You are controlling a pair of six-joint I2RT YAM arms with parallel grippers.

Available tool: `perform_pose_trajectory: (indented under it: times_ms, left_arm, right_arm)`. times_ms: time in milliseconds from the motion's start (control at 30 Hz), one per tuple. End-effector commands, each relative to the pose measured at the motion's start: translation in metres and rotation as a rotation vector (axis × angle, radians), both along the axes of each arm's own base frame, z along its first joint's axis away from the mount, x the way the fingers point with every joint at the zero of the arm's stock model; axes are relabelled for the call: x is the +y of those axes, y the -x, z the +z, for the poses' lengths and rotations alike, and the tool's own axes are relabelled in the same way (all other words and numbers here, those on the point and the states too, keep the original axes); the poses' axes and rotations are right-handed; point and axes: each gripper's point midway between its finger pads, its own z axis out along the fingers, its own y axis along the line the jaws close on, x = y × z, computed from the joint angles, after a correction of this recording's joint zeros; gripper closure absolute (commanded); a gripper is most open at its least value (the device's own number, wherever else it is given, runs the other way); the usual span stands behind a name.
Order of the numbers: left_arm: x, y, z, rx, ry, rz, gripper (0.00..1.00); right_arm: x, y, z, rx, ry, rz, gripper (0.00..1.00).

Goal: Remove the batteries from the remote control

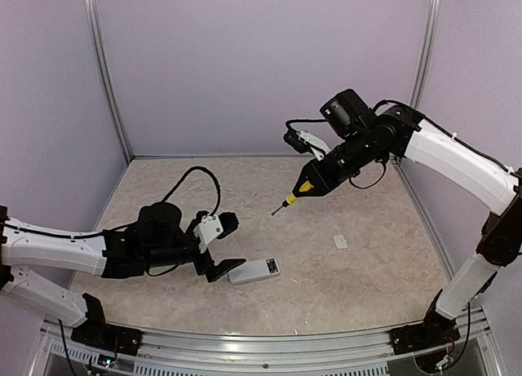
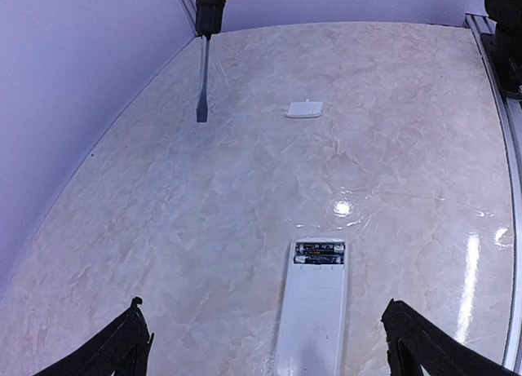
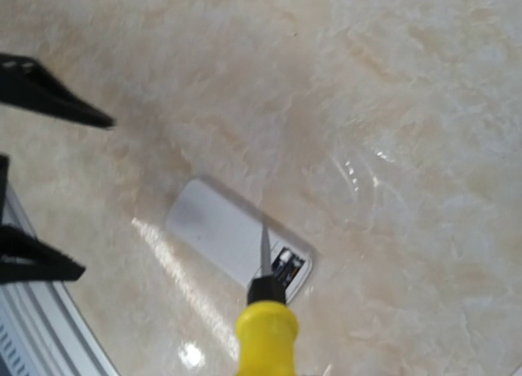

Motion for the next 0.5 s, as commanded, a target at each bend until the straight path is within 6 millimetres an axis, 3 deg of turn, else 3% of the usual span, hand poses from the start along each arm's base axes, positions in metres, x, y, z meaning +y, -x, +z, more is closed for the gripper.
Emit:
perform_pose_trajectory:
  times_ms: [0,233,467]
  left_arm:
    - [-0.007,0.009,-0.023,0.122,0.003,-0.054,0.04]
    - [-0.021,0.007,-0.063,0.211,-0.077,-0.104,0.08]
    - [-0.034,0.007,-0.090,0.266,-0.124,-0.154,0.12]
  right_arm:
    - [-0.002,0.016,-0.002,0.015,0.014,0.095,1.00]
    - [-0.002,0.021,-0.014,0.001,0.065,0.146,1.00]
    - [-0.006,0.021,-0.022,-0.008,0.107,0.154,1.00]
